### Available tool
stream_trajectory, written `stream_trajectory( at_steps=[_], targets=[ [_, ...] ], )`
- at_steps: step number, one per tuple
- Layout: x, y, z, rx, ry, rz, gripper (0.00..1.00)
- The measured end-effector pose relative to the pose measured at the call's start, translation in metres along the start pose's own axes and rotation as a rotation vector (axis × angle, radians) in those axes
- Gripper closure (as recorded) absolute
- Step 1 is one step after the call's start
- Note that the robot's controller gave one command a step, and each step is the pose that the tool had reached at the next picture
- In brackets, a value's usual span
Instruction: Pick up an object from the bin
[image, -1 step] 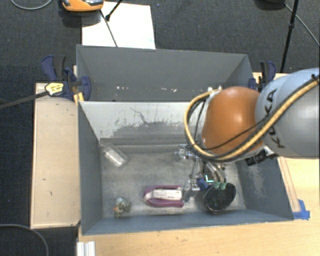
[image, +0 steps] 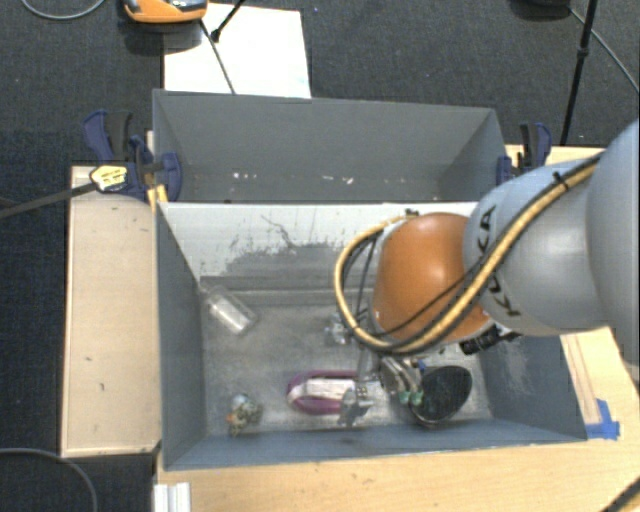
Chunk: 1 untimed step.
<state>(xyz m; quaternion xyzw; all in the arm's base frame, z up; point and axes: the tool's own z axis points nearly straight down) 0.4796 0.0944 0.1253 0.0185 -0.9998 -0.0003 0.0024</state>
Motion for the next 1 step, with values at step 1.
stream_trajectory(
  at_steps=[1],
  targets=[
    [0.0007,-0.0037,-0.0005,0.001,-0.003,-0.113,0.00]
  ],
)
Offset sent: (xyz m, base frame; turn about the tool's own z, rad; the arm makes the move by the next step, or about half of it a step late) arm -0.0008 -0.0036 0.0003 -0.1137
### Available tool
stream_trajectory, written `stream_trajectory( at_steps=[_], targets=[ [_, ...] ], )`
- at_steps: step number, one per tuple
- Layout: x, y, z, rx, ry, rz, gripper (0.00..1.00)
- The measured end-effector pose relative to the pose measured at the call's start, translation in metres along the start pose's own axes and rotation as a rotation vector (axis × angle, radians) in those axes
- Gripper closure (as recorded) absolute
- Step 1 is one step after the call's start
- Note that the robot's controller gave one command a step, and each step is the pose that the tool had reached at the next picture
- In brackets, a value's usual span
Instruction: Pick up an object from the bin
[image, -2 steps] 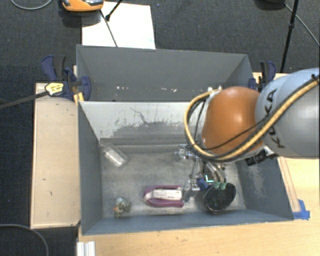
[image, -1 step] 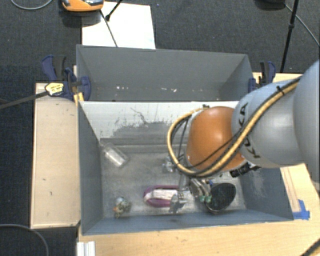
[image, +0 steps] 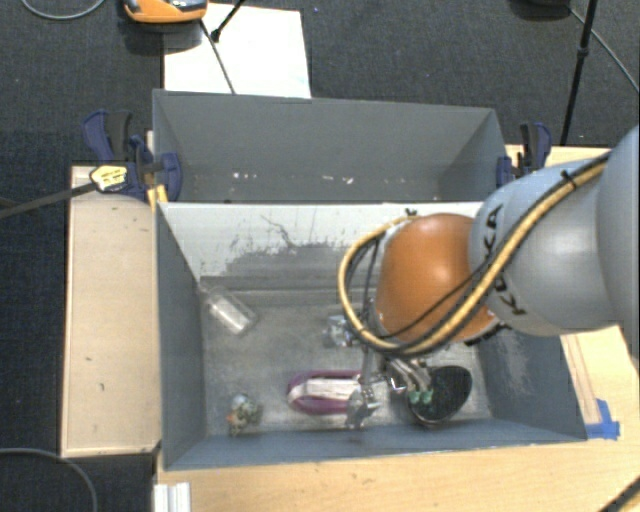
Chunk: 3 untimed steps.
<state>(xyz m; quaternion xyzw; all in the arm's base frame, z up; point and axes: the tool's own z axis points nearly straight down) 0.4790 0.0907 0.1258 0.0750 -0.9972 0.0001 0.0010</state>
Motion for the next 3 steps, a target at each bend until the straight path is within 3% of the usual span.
stream_trajectory(
  at_steps=[1,2,3],
  targets=[
    [-0.001,0.004,0.004,0.000,0.002,-0.132,0.00],
    [-0.006,0.008,0.053,0.000,-0.024,-0.071,0.00],
    [-0.008,0.008,0.052,-0.001,-0.010,-0.068,0.00]
  ],
)
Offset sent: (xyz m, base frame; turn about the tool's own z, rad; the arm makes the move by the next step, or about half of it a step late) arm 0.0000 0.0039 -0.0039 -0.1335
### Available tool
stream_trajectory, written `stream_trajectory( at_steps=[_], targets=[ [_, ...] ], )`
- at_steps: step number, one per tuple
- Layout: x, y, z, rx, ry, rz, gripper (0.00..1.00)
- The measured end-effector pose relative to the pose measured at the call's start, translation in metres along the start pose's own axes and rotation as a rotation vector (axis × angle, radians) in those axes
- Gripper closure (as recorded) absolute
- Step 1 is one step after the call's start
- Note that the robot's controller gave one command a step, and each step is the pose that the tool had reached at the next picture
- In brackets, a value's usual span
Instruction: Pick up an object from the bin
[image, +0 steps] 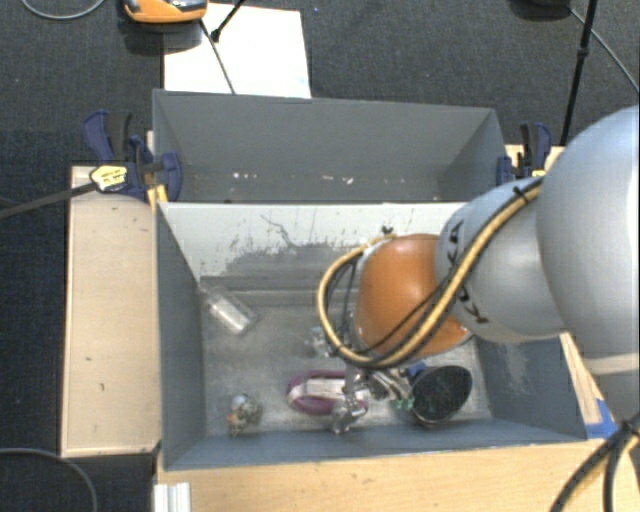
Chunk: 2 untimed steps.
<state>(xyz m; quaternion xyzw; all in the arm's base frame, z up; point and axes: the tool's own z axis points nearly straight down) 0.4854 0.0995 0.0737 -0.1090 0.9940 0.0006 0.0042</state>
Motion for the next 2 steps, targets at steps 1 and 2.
stream_trajectory(
  at_steps=[1,2],
  targets=[
    [0.001,0.000,0.000,0.000,0.005,0.003,1.00],
    [0.001,0.000,-0.010,0.000,0.003,0.007,1.00]
  ],
)
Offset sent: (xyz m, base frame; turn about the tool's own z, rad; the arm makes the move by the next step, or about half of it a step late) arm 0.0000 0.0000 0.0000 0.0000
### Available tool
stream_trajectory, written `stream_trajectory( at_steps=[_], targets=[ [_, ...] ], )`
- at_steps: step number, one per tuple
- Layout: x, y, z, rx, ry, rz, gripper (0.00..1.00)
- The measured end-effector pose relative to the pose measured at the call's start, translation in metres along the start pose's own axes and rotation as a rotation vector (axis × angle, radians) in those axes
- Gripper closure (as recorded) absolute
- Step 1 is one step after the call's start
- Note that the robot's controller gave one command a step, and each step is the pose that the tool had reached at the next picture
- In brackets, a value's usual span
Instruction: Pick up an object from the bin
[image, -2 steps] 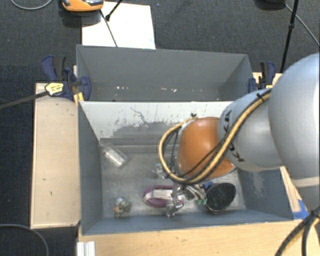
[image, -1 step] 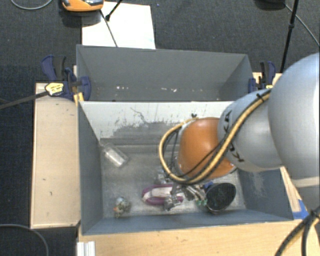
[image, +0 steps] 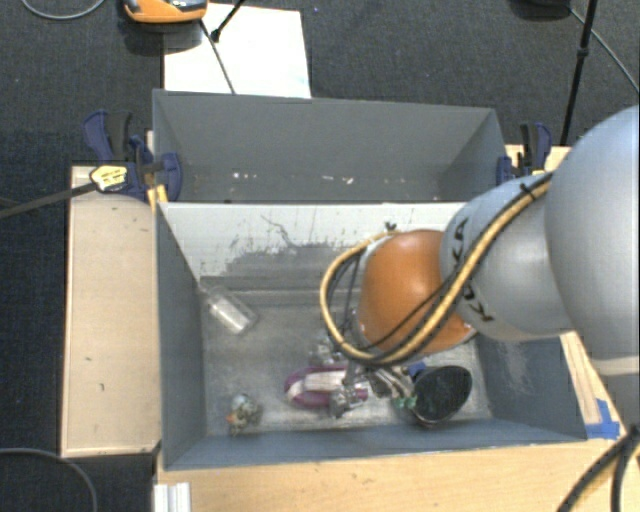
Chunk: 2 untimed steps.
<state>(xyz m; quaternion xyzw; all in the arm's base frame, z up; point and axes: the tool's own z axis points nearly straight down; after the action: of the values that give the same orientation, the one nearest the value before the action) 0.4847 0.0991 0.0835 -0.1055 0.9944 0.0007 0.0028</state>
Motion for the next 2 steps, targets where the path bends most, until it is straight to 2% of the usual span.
stream_trajectory(
  at_steps=[1,2],
  targets=[
    [0.000,0.000,0.000,0.000,0.000,0.005,1.00],
    [-0.002,0.000,-0.050,0.001,0.000,0.010,1.00]
  ],
)
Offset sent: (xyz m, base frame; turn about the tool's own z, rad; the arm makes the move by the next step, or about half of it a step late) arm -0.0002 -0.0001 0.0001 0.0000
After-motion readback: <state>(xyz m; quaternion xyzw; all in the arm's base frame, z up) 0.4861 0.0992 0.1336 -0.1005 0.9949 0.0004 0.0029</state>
